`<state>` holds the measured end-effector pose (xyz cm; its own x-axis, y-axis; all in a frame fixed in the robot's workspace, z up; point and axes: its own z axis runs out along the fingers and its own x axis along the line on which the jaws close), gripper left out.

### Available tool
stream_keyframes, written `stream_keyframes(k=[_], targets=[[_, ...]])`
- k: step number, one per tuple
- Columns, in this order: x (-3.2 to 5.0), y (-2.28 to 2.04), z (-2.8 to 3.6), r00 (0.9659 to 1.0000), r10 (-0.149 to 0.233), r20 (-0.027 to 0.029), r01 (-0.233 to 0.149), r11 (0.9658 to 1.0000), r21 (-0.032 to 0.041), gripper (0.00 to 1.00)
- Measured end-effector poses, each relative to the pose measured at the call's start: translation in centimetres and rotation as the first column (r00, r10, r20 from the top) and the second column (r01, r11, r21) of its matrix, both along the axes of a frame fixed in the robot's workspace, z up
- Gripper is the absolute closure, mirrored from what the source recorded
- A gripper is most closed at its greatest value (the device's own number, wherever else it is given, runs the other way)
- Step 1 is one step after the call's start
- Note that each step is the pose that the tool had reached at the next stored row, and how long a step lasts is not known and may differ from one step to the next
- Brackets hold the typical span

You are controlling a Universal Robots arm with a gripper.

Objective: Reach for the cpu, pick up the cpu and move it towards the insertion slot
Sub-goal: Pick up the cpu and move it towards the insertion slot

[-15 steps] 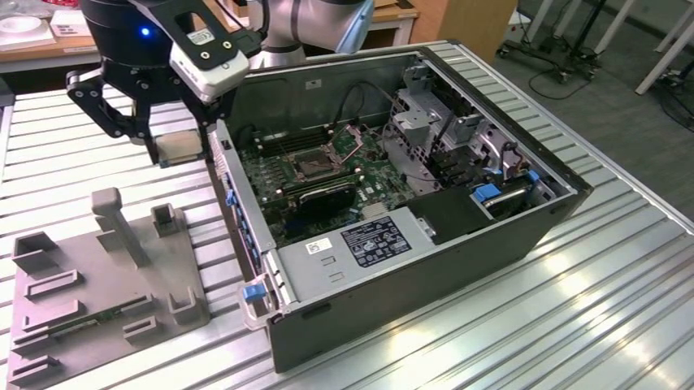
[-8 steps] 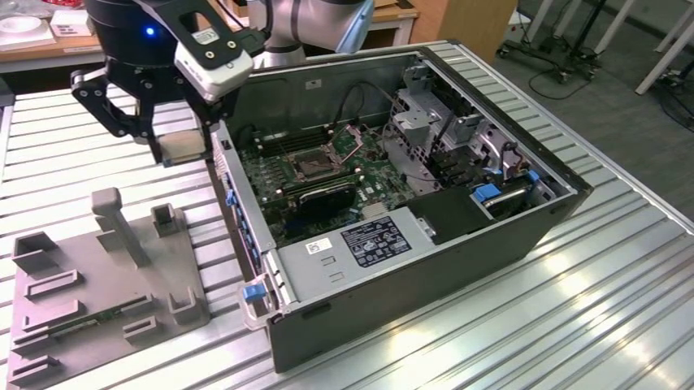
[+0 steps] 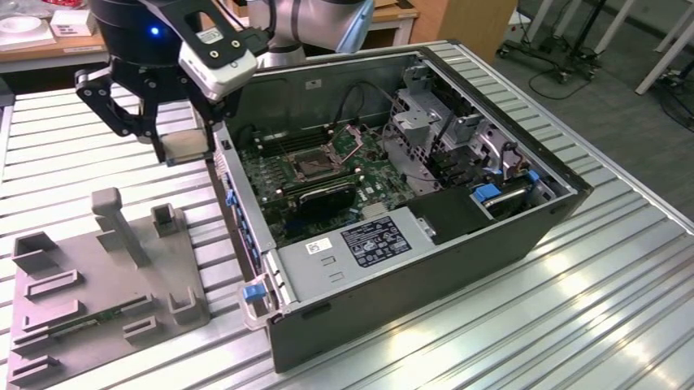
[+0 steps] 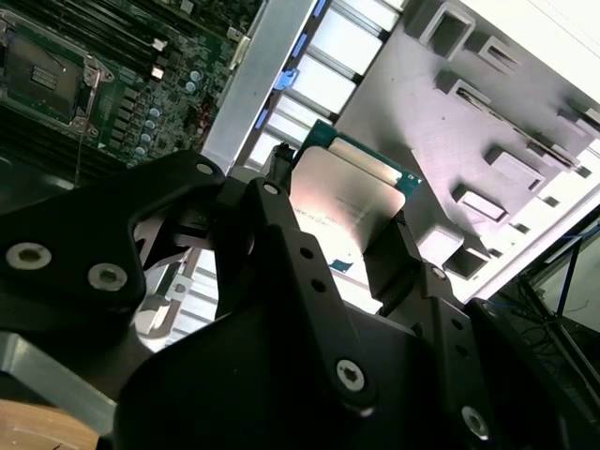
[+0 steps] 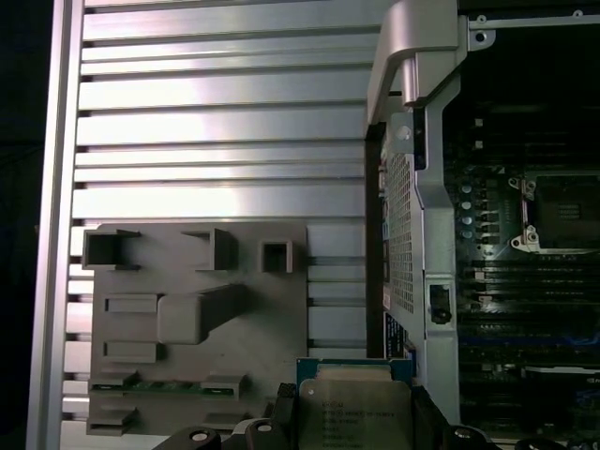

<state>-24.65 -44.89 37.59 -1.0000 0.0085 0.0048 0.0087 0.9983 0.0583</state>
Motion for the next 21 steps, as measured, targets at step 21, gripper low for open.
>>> stream_keyframes(k=[21], targets=[[0.96,0.0,0.0,1.0,0.0,0.0,0.0,1.0,0.0,0.45]])
